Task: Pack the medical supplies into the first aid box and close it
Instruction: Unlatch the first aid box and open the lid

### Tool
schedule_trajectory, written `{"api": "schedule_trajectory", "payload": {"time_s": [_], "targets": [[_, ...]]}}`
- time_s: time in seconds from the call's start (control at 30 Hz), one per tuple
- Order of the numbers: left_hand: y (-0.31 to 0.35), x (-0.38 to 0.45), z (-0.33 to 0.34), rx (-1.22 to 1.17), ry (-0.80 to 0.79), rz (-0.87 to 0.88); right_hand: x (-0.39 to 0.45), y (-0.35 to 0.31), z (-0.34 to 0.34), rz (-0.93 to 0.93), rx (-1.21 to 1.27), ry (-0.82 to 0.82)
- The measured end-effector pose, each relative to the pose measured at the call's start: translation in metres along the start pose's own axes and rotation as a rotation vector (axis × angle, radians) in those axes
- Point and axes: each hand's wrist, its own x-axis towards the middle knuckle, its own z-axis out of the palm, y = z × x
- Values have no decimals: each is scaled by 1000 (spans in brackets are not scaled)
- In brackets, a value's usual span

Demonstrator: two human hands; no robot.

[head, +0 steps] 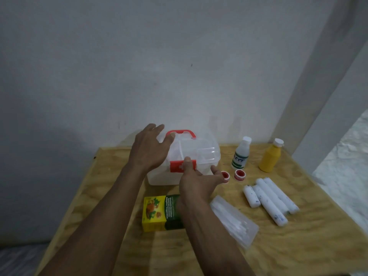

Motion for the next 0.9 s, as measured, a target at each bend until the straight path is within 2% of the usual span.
{"api": "schedule_trajectory", "payload": {"time_s": [0.17,0.27,0.33,0.53,0.67,0.8,0.9], "targets": [[0,1,-1,-9,-5,4,3,2,-1,-47,47,-6],[-2,0,-1,-14,-13,6,2,4,-11,-149,-54,-56],[-2,0,0,-13,-15,6,1,3,-21,-271,-167,-112],[-1,0,1,24,-15,0,7,-21,-40,-832,-646,-403],[-2,-2,1,24,-11,9,32,-38,-40,-1164,-943,-491],[-6,-12,2,-47,43,9,55,-57,-41,-1352,-1154,-574],[-7,-23,5,-129,116,-26,64,-62,-42,-1412,-1156,-624]]}}
